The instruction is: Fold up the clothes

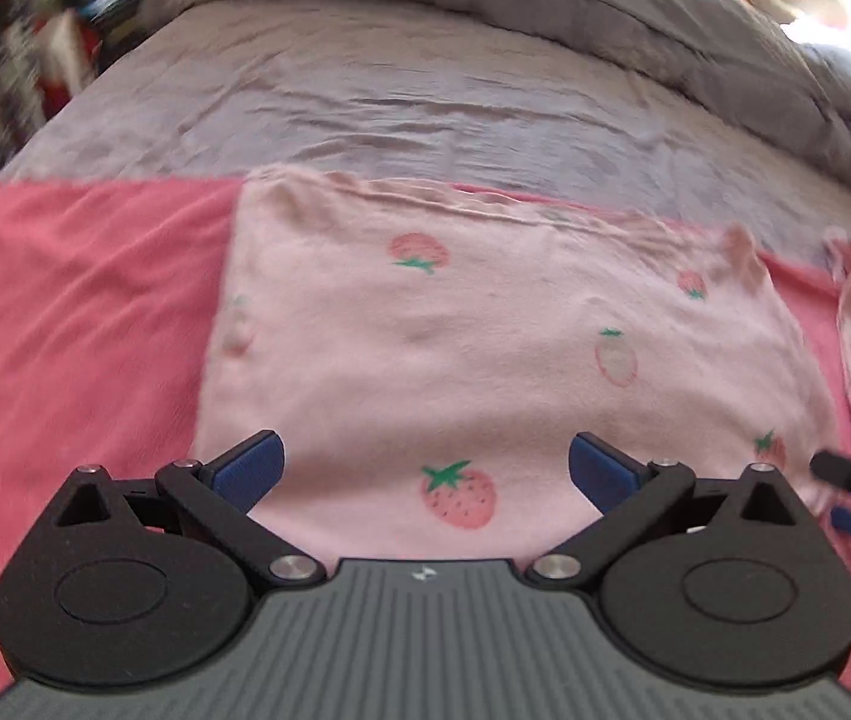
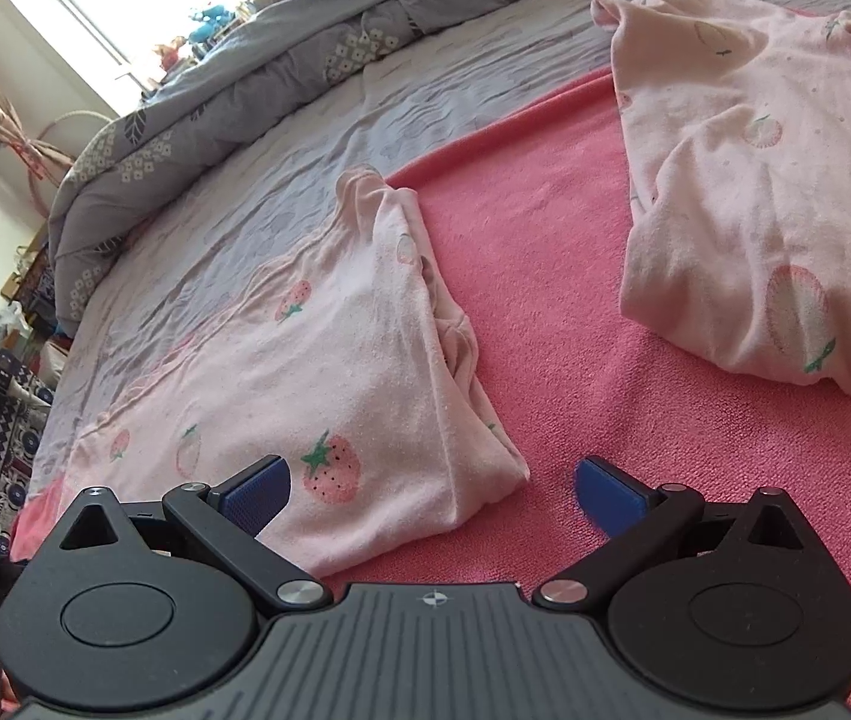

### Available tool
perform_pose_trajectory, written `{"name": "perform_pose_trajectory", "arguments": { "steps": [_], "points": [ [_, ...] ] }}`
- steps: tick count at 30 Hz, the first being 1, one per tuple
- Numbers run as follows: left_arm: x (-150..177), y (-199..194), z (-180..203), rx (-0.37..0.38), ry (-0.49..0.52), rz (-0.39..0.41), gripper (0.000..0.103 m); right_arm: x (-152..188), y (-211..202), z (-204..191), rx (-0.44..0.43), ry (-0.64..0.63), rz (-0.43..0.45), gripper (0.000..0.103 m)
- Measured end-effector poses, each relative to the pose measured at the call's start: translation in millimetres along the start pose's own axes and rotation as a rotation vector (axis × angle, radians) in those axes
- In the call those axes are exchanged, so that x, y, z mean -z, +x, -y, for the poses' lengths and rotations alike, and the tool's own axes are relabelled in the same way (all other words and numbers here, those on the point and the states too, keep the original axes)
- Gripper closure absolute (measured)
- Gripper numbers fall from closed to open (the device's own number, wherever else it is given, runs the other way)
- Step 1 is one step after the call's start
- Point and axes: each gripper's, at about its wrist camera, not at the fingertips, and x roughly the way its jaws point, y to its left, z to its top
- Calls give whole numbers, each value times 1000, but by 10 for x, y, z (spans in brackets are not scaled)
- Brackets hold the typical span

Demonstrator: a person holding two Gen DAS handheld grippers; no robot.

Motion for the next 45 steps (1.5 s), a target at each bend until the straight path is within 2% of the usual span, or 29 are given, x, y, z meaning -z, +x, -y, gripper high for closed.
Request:
{"name": "perform_pose_trajectory", "arguments": {
  "steps": [2,5,7,14,17,18,21,24,28,29,30,31,32,35,38,40,43,45],
  "points": [
    [97,-156,-277,-22,-200,27,1,14,13,-26,11,-22,1,0],
    [298,-152,-678,-3,-484,17,2,48,32,-84,31,-72,0,0],
    [424,-65,-861,-21,-608,18,10,65,41,-124,46,-108,-5,0],
    [410,70,-769,-74,-595,183,8,35,33,-204,81,-135,-27,0],
    [411,115,-798,-43,-659,244,18,8,13,-231,102,-137,-41,0],
    [424,126,-813,-24,-685,257,28,1,9,-231,105,-139,-50,0],
    [484,161,-866,73,-774,263,45,-18,15,-229,118,-149,-76,0],
    [602,197,-916,141,-884,265,47,-33,34,-239,124,-163,-95,0],
    [655,261,-991,172,-1002,290,49,-39,91,-303,139,-194,-112,0],
    [654,282,-1002,174,-1022,294,53,-39,104,-323,142,-204,-116,0],
    [652,304,-1011,177,-1034,297,62,-38,114,-343,145,-214,-118,0],
    [645,328,-1015,180,-1032,294,69,-37,122,-361,148,-223,-120,0],
    [632,356,-1012,184,-1023,286,91,-36,125,-374,150,-228,-120,0],
    [571,353,-954,168,-964,292,92,-39,117,-393,156,-237,-111,0],
    [437,249,-821,167,-831,326,92,-43,79,-406,190,-273,-78,0],
    [315,165,-688,174,-725,352,92,-42,51,-430,266,-343,-36,0],
    [130,55,-458,207,-580,386,92,-17,64,-440,451,-482,5,0],
    [19,0,-234,237,-463,392,92,-42,20,-374,461,-497,9,0]
  ]
}}
